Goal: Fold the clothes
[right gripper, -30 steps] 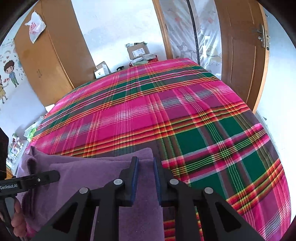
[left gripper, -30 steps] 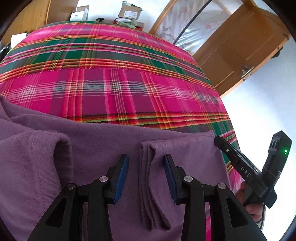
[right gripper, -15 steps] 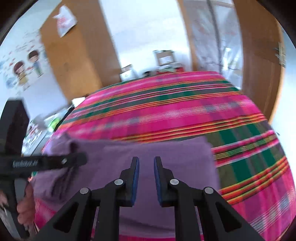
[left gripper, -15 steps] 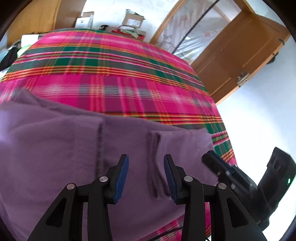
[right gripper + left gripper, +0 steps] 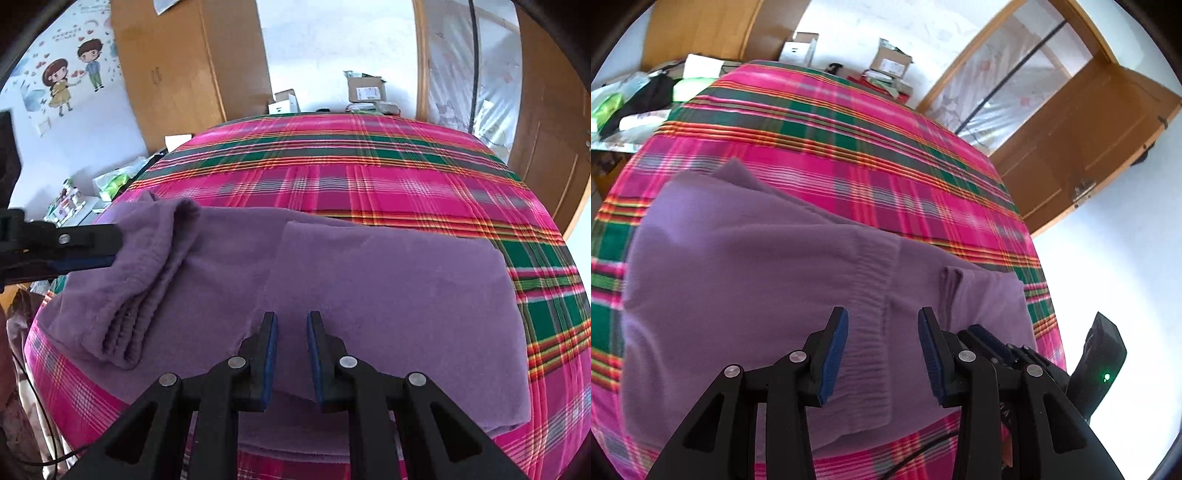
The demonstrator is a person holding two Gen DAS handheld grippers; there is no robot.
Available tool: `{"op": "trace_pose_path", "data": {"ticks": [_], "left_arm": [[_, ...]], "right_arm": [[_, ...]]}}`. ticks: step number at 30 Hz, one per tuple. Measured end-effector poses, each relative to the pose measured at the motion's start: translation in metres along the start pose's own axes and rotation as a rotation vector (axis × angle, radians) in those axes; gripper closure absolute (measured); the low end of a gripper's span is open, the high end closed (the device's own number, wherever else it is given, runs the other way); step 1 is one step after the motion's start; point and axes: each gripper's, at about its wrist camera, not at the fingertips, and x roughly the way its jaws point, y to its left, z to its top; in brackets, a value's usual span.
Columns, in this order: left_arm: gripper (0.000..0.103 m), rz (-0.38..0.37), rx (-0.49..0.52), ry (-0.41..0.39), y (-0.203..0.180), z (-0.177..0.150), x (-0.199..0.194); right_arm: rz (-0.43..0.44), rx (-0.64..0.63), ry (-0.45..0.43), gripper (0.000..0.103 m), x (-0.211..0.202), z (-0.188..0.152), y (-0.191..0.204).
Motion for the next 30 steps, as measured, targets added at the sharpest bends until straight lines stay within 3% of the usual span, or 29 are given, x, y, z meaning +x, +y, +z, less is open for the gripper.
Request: {"op": "trace_pose_path", "data": {"ticks": [9,19,27,30], "left_arm": [[0.062,0.042,-0.102,-0.064,0.051,-0.007,-0.038],[0.062,0.087,-0.171,-0.072,0.092,-0.023,-0.058],[0.062,0.115,-0.216,-0.081,0.122,-0.029,-0.073],[0.062,0.128,-0.237,-0.082,0.134,-0.031,-0.077]], "right_arm": [[0.061,-0.036,-0.068,0.086,-0.029,0.004,0.029],[0.118,-0.113,0.044,0.086,-0.013,-0.029,0.062],[0.097,-0.178,0.035,0.086,-0.033,-0.046,0.081],[0.129,-0.238,-0.014,0.086,-0.047,-0.042,0.1]]}}
